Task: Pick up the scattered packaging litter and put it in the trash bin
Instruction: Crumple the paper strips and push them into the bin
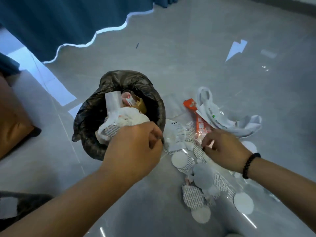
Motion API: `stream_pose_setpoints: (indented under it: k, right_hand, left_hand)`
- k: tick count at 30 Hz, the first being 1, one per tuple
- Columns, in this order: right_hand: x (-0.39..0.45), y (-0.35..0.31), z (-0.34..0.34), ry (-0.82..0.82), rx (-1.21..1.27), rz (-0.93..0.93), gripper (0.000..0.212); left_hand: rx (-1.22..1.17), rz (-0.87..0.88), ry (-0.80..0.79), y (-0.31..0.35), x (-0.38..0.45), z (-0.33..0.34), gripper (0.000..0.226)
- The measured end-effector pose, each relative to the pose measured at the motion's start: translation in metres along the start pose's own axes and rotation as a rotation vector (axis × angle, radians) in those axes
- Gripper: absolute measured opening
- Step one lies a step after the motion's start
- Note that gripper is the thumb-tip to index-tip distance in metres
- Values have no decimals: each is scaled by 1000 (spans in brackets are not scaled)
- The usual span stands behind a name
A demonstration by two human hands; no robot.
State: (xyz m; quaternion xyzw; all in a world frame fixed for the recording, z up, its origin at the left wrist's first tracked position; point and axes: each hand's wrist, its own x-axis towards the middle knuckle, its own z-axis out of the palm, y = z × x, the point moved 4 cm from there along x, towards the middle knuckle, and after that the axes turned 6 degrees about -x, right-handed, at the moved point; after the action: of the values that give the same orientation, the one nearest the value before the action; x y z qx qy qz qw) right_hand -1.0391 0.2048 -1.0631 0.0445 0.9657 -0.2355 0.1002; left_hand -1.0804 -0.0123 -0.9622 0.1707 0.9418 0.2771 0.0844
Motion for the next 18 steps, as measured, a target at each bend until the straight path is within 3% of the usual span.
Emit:
stream_pose_setpoints:
  k: [2, 5, 11, 15, 18]
  right_hand:
    - [-16, 23, 26, -137, -163, 47, 15]
    - [-33, 42, 57, -312, -256, 84, 41]
    - [-33, 39, 89, -325, -459, -28, 84]
    - [-21, 33, 103, -344, -443, -77, 89]
    - [-13, 33, 110, -417, -387, -68, 84]
  left_hand:
    - [22, 59, -65, 11, -4, 15, 12]
    - [42, 64, -209, 15, -7, 52, 18]
    - [156, -145, -573, -22, -22, 155, 41]
    - [39, -221, -518, -31, -37, 204, 71]
    - [38, -258, -471, -35, -52, 227, 71]
